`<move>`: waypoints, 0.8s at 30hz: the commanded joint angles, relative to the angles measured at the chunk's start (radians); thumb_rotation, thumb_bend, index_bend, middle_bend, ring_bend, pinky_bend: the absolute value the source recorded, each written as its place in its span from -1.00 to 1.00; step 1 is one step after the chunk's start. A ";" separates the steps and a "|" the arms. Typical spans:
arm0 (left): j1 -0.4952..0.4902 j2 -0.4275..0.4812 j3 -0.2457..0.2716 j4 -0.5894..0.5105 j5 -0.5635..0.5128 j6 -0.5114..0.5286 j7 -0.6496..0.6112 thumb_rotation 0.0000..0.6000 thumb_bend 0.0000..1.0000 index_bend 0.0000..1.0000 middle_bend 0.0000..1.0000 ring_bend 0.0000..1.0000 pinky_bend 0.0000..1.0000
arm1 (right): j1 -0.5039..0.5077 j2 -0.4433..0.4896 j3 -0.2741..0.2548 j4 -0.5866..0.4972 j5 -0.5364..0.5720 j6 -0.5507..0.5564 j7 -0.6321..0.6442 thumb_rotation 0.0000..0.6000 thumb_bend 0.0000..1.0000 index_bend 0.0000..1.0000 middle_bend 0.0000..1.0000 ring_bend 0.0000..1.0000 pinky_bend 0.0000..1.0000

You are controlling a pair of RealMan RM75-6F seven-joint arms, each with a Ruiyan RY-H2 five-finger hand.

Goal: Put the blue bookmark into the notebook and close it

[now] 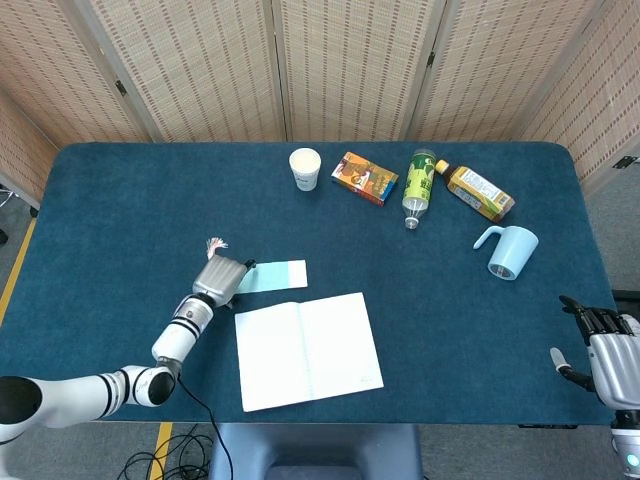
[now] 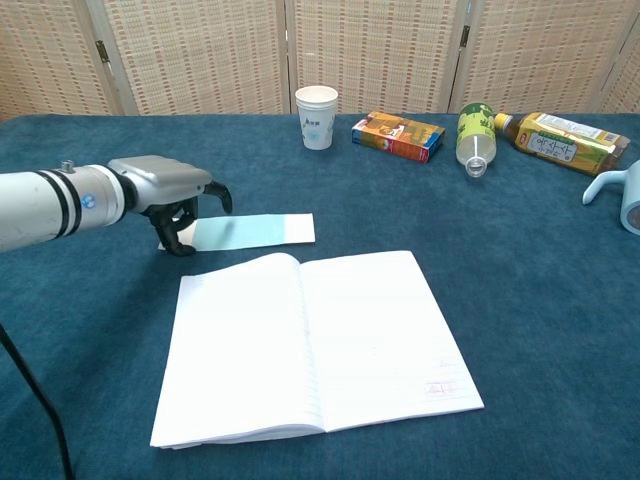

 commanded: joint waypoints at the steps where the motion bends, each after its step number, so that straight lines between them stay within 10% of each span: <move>1: 0.007 -0.020 0.004 0.028 0.011 0.010 0.012 1.00 -0.38 -0.54 0.67 0.60 0.85 | 0.000 0.000 0.000 0.000 0.000 0.000 0.000 1.00 -0.49 -0.66 -0.43 -0.48 -0.54; 24: 0.031 -0.058 -0.012 0.113 0.004 -0.005 0.071 1.00 -0.38 -0.56 0.67 0.59 0.84 | -0.002 -0.004 -0.002 0.005 0.003 -0.003 0.003 1.00 -0.49 -0.66 -0.43 -0.47 -0.54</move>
